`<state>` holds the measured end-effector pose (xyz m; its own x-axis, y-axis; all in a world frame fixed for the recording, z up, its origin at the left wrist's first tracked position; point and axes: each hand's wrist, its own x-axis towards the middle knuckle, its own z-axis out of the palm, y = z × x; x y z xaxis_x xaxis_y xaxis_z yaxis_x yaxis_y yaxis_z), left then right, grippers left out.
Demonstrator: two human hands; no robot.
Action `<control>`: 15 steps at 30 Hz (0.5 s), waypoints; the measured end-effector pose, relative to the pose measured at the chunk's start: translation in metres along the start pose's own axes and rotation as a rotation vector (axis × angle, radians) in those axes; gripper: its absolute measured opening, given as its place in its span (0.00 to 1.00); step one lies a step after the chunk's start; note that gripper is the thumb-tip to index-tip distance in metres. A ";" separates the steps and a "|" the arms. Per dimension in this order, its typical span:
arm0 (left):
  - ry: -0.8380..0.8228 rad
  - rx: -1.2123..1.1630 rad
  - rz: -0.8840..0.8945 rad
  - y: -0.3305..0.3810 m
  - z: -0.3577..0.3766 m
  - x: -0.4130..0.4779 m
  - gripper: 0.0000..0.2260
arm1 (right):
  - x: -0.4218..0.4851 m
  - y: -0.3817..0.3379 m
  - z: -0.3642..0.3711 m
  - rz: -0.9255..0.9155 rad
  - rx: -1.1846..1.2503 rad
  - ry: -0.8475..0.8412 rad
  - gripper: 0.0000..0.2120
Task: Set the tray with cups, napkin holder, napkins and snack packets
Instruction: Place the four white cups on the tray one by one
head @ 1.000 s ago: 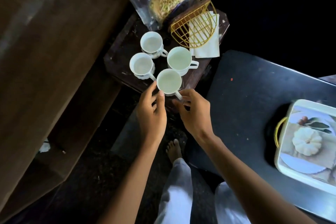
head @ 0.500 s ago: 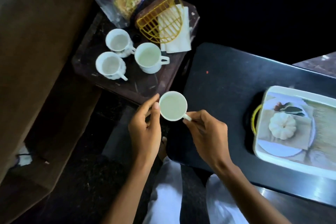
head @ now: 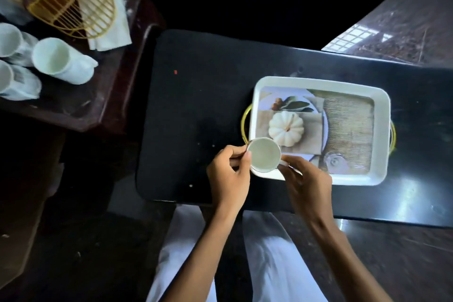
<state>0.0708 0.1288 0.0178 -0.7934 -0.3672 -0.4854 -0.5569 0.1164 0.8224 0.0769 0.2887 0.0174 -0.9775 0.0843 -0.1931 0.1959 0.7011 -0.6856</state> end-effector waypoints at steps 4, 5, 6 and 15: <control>-0.004 0.069 -0.035 -0.008 0.035 -0.006 0.03 | 0.009 0.032 -0.012 0.053 0.047 -0.056 0.07; -0.001 0.091 -0.039 -0.009 0.040 -0.007 0.03 | 0.011 0.038 -0.012 0.055 0.056 -0.075 0.07; -0.001 0.109 -0.042 -0.012 0.044 -0.007 0.02 | 0.013 0.044 -0.012 0.055 0.067 -0.091 0.07; 0.024 0.194 -0.039 -0.020 0.054 -0.005 0.02 | 0.022 0.059 -0.009 0.021 0.080 -0.169 0.05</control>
<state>0.0732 0.1777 -0.0124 -0.7655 -0.3967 -0.5065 -0.6258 0.2763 0.7294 0.0659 0.3383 -0.0214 -0.9476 -0.0264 -0.3183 0.2281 0.6415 -0.7324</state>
